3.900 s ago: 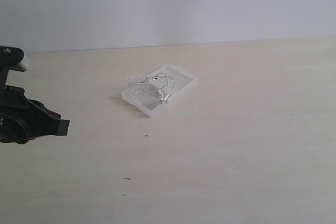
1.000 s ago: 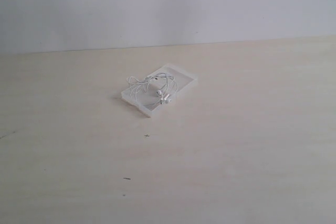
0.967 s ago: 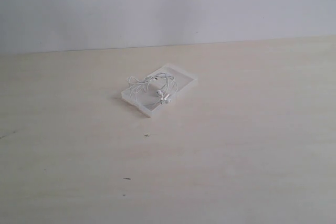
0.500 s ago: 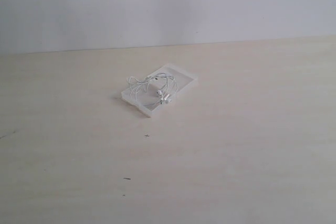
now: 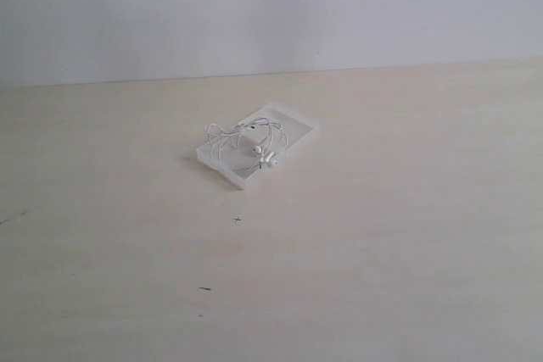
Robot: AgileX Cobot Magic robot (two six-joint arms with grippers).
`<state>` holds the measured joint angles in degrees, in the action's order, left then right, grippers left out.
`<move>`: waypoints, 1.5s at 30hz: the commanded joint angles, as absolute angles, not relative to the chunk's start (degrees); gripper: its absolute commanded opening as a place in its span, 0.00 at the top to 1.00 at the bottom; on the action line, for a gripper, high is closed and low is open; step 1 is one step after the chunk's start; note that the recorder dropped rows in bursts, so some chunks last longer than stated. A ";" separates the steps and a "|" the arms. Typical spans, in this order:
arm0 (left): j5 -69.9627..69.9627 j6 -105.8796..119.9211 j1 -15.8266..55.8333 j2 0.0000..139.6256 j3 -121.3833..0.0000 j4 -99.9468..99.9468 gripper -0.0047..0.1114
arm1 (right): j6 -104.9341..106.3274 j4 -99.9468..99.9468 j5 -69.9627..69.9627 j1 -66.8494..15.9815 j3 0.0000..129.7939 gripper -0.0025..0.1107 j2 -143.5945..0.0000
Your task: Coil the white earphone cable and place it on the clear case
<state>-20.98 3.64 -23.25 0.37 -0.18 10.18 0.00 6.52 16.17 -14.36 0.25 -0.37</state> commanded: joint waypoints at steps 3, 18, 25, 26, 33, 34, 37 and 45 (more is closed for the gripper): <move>-20.68 3.90 -20.69 0.00 0.00 13.62 0.96 | 0.00 6.06 15.79 -14.02 0.00 0.98 0.00; -20.65 2.06 -9.24 0.00 0.00 14.32 0.96 | 0.00 6.06 15.34 -14.02 0.00 0.98 0.00; -20.97 0.00 -9.36 0.00 0.00 13.97 0.96 | 0.00 6.06 15.34 -14.02 0.00 0.98 0.00; -20.97 0.00 -9.36 0.00 0.00 13.97 0.96 | 0.00 6.06 15.34 -14.02 0.00 0.98 0.00; -20.97 0.00 -9.36 0.00 0.00 13.97 0.96 | 0.00 6.06 15.34 -14.02 0.00 0.98 0.00; -20.97 0.00 -9.36 0.00 0.00 13.97 0.96 | 0.00 6.06 15.34 -14.02 0.00 0.98 0.00; -20.97 0.00 -9.36 0.00 0.00 13.97 0.96 | 0.00 6.06 15.34 -14.02 0.00 0.98 0.00; -20.97 0.00 -9.36 0.00 0.00 13.97 0.96 | 0.00 6.06 15.34 -14.02 0.00 0.98 0.00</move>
<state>-20.98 0.43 -9.66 0.37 -0.18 13.58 0.00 6.52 16.17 -14.36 0.25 -0.37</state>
